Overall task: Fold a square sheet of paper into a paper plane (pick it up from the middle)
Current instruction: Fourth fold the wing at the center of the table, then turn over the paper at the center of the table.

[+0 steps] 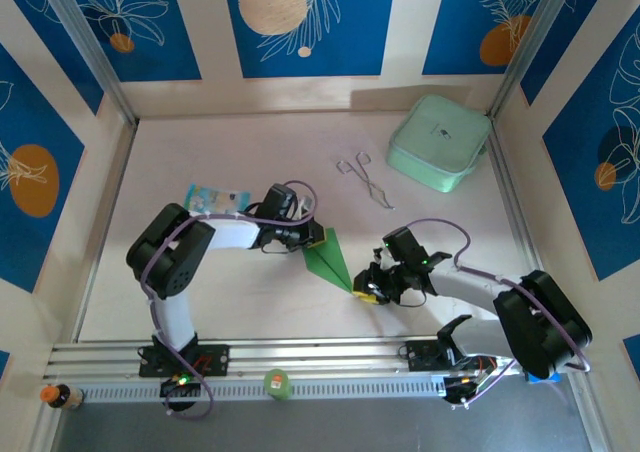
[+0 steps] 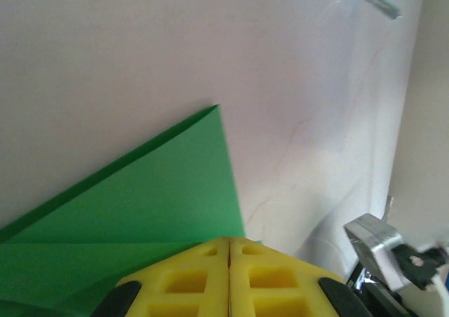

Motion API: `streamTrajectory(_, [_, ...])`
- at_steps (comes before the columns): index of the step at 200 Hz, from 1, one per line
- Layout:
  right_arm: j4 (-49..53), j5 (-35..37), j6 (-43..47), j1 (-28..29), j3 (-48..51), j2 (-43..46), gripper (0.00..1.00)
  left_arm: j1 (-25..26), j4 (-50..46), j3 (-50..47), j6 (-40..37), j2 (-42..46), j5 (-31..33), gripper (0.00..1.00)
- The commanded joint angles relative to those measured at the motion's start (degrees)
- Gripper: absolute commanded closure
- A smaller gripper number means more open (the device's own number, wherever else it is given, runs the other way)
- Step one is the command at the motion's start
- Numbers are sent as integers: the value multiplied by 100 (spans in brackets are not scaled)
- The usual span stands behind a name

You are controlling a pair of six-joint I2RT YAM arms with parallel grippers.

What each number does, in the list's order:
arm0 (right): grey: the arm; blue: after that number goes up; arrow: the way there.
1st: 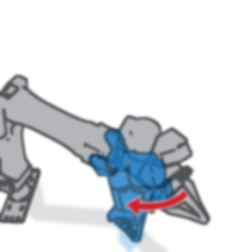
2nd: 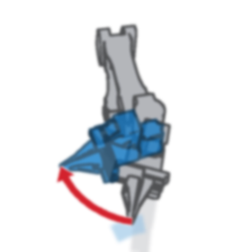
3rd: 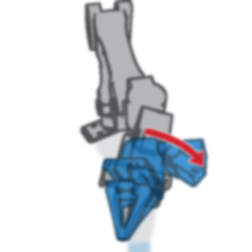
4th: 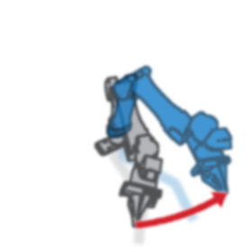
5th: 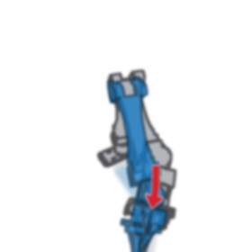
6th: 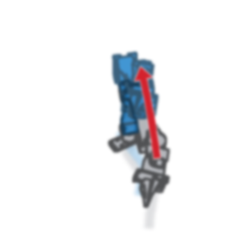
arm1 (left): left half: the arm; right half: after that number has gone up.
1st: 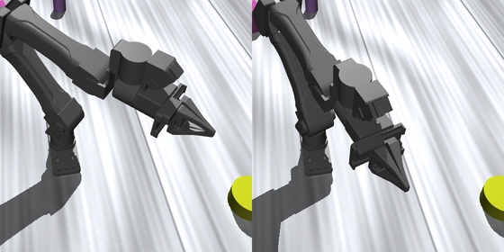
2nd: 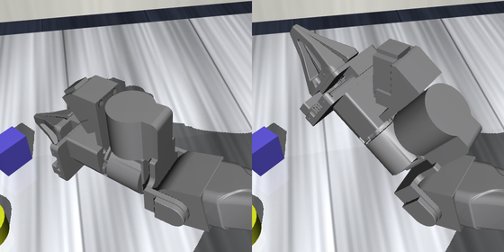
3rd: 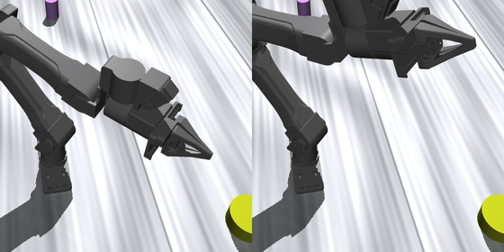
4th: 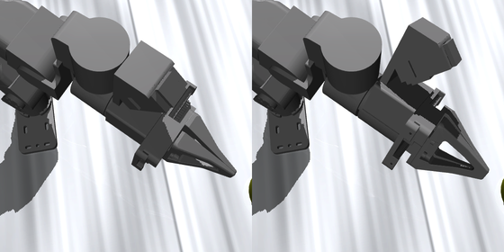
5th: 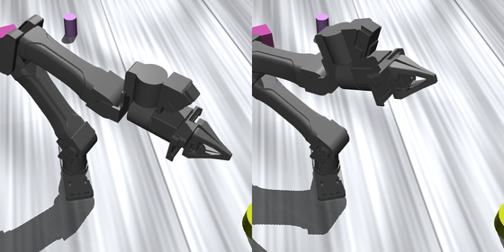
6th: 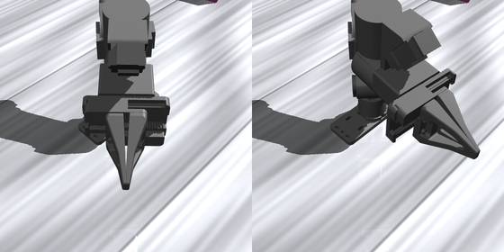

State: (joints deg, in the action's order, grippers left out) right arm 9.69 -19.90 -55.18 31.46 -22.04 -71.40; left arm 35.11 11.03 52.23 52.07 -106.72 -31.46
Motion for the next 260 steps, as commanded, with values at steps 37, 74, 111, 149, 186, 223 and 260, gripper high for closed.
streamTrajectory(37, [-148, -276, -90, -9, 34, -173, 69, -101, -144, -316, -128, -391, 105, 92])
streamTrajectory(74, [-249, -285, -107, 0, -32, -304, 69, -135, -275, -362, -85, -411, 158, 92])
streamTrajectory(111, [-558, -374, -208, 0, -37, -440, 69, -141, -215, -380, -6, -470, 86, 93])
streamTrajectory(149, [-771, -411, -273, -9, -59, -521, 70, -142, -215, -354, 4, -438, 69, 93])
streamTrajectory(186, [-871, -445, -283, -16, -81, -507, 69, -145, -212, -362, 22, -384, 70, 93])
streamTrajectory(223, [-906, -390, -293, -34, -13, -437, 69, -145, -190, -345, 47, -330, 62, 93])
streamTrajectory(260, [-963, -340, -258, -66, 40, -371, 69, -145, -189, -327, 57, -286, 52, 93])
